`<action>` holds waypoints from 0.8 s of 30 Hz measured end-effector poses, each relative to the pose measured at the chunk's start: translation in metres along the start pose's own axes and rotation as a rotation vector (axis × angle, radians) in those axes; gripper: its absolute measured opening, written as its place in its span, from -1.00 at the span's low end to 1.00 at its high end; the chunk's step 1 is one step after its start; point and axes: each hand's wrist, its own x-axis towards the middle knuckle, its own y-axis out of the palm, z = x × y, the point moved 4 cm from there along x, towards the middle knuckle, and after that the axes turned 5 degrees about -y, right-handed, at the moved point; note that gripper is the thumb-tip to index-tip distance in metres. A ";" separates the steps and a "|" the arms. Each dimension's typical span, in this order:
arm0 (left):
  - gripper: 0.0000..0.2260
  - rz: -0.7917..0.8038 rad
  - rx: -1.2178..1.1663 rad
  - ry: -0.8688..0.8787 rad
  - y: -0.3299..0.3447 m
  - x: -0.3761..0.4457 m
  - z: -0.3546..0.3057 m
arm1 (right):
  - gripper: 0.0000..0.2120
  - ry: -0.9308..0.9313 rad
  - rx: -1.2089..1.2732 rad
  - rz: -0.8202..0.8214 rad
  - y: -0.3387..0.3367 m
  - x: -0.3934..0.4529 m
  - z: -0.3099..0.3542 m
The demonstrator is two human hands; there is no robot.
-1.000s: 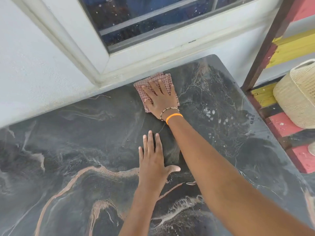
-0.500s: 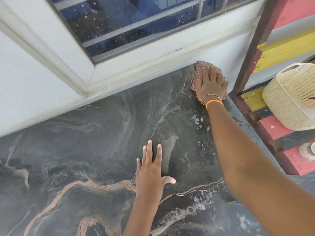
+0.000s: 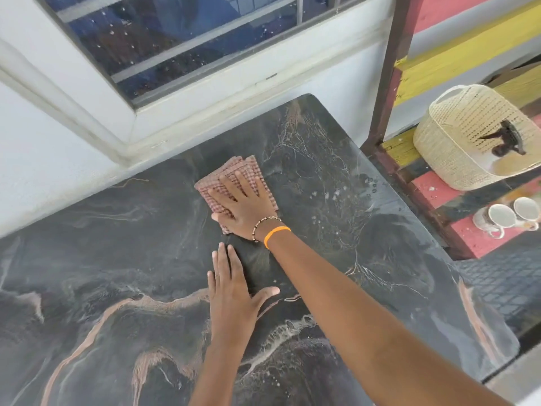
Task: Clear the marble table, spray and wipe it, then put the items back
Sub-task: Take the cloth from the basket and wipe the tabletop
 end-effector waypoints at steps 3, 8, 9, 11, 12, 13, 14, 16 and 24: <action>0.02 0.047 0.027 0.007 0.005 -0.012 0.000 | -0.46 -0.089 -0.034 -0.014 0.007 -0.022 0.001; 0.04 0.125 0.109 0.050 0.014 -0.015 -0.015 | -0.44 0.032 -0.145 -0.126 -0.009 -0.058 -0.057; 0.05 0.138 0.134 0.047 0.015 -0.015 -0.017 | -0.44 0.089 -0.142 -0.142 -0.015 -0.061 -0.074; 0.08 0.150 0.153 0.039 0.016 -0.014 -0.018 | -0.44 0.219 -0.122 -0.174 -0.029 -0.066 -0.109; 0.08 0.154 0.151 0.036 0.017 -0.014 -0.018 | -0.45 0.284 -0.117 -0.188 -0.035 -0.069 -0.127; 0.08 0.156 0.149 0.036 0.017 -0.014 -0.017 | -0.45 0.343 -0.121 -0.202 -0.041 -0.072 -0.142; 0.07 0.158 0.152 0.040 0.018 -0.014 -0.017 | -0.45 0.398 -0.126 -0.213 -0.046 -0.077 -0.156; 0.07 0.153 0.154 0.041 0.017 -0.015 -0.016 | -0.45 0.488 -0.123 -0.239 -0.052 -0.086 -0.173; 0.06 0.153 0.185 0.047 0.020 -0.015 -0.016 | -0.45 0.737 -0.032 -0.296 -0.044 -0.153 -0.169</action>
